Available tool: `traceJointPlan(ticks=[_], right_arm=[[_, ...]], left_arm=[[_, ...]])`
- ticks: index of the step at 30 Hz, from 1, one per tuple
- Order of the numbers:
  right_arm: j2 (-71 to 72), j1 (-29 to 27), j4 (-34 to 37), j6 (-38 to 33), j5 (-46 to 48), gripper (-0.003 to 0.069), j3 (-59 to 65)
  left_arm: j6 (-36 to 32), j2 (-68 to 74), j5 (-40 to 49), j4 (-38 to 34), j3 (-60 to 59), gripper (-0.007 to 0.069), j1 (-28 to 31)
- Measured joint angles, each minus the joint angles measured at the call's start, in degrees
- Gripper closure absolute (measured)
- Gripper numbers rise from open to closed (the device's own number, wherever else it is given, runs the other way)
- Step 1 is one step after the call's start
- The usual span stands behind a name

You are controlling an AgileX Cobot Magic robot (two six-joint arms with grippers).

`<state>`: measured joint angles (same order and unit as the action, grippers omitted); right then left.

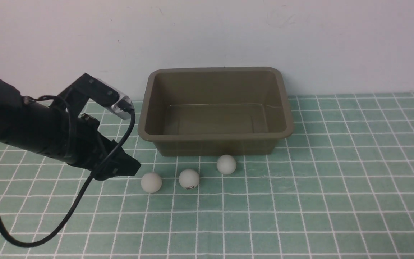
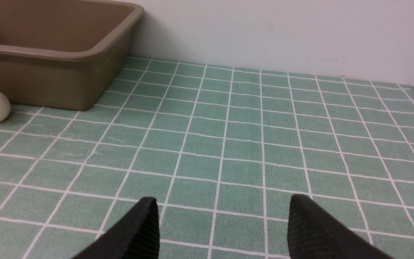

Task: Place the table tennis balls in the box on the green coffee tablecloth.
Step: 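Reach for and grasp a ping pong ball on the table beside the basket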

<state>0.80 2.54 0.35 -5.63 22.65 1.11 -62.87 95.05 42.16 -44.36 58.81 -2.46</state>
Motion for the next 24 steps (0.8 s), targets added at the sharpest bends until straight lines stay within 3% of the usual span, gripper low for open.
traceJointPlan(ticks=[14,24], right_arm=[[0.0,0.0,0.0,0.0,0.0,0.0218,0.0],[0.0,0.0,0.0,0.0,0.0,0.0218,0.0]], left_arm=[[-1.7,8.8,-1.4,-4.0,3.0,0.0142,0.0],[-6.0,13.4,-6.7,-5.0,3.7,0.0142,-3.8]])
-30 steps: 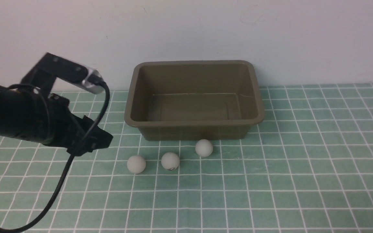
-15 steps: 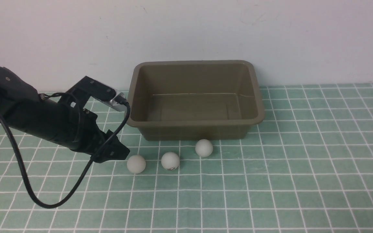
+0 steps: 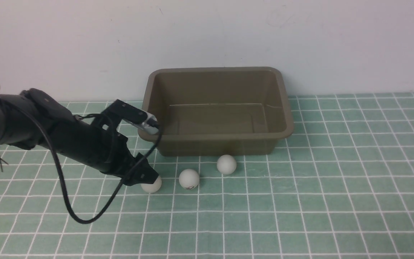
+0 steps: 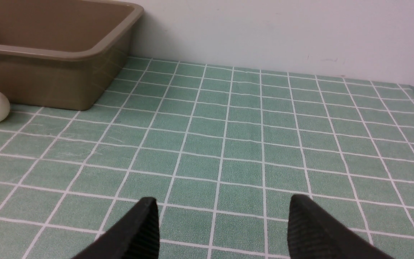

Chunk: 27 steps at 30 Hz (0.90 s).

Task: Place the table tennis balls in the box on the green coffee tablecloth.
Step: 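Reach for and grasp a ping pong ball on the table beside the basket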

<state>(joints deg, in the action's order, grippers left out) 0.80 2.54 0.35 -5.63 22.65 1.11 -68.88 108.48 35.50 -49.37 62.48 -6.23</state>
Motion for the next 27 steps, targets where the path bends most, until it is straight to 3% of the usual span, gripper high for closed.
traceJointPlan(ticks=[10,16,19,24,27], right_arm=[[0.0,0.0,0.0,0.0,0.0,0.0218,0.0],[0.0,0.0,0.0,0.0,0.0,0.0218,0.0],[0.0,0.0,0.0,0.0,0.0,0.0218,0.0],[0.0,0.0,0.0,0.0,0.0,0.0218,0.0],[0.0,0.0,0.0,0.0,0.0,0.0218,0.0]], left_arm=[[-0.1,2.0,-3.8,-0.2,0.1,0.0147,-2.0],[-0.1,2.5,-4.5,-0.1,0.1,0.0272,-2.4],[0.2,2.5,-4.5,-0.1,0.1,0.0273,-2.4],[1.0,0.1,-0.8,0.3,0.1,0.0272,-2.1],[2.8,-5.2,6.7,1.2,0.1,0.0272,-1.4]])
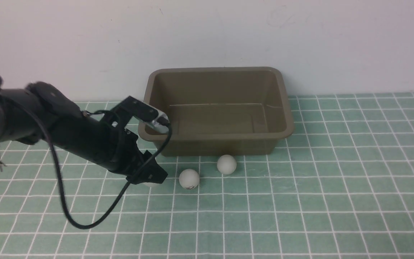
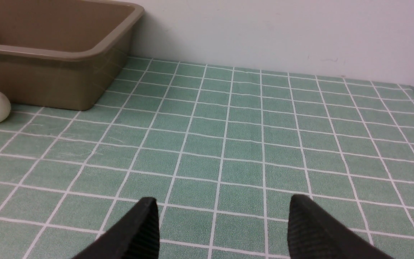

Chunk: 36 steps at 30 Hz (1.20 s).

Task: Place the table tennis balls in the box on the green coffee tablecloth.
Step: 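Reach for and grasp a ping pong ball on the table beside the basket, then drop the ball into the bin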

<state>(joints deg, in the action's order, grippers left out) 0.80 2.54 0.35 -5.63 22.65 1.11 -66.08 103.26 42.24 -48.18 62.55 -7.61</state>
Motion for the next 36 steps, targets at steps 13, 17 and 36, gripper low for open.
traceJointPlan(ticks=[13,17,36], right_arm=[[0.0,0.0,0.0,0.0,0.0,0.0218,0.0],[0.0,0.0,0.0,0.0,0.0,0.0218,0.0],[0.0,0.0,0.0,0.0,0.0,0.0218,0.0]], left_arm=[[-37.6,-5.4,-9.8,-34.2,0.0,0.0272,0.1],[-54.6,-2.4,-13.0,-45.2,0.0,0.0272,0.1],[-37.2,-9.8,-12.0,-37.3,0.2,0.0114,0.1]])
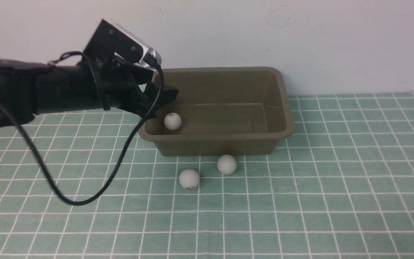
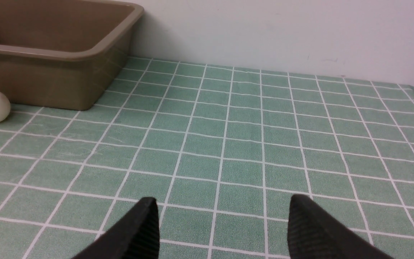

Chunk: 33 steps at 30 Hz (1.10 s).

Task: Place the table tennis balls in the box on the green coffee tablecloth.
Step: 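Drop the ball into the bin, then reach for and grasp a ping pong ball on the table beside the basket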

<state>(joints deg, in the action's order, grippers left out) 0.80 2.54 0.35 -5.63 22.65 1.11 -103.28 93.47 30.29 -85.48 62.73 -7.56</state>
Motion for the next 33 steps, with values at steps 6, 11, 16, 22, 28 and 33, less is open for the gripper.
traceJointPlan(ticks=[6,11,16,22,28,33], right_arm=[[0.0,0.0,0.0,0.0,0.0,0.0218,0.0],[0.0,0.0,0.0,0.0,0.0,0.0218,0.0],[0.0,0.0,0.0,0.0,0.0,0.0218,0.0],[0.0,0.0,0.0,0.0,0.0,0.0218,0.0],[0.0,0.0,0.0,0.0,0.0,0.0218,0.0],[0.0,0.0,0.0,0.0,0.0,0.0218,0.0]], left_arm=[[29.2,-8.7,11.9,24.0,0.0,0.0157,0.0],[40.6,-11.6,21.1,36.0,0.0,0.0157,-3.1],[53.0,-11.5,20.6,48.8,0.0,0.0157,-10.9],[77.2,-6.7,11.9,61.4,0.0,0.0157,-17.4],[93.0,0.8,2.8,67.4,0.0,0.0167,-19.7],[94.5,6.4,-4.8,67.0,0.0,0.0167,-20.4]])
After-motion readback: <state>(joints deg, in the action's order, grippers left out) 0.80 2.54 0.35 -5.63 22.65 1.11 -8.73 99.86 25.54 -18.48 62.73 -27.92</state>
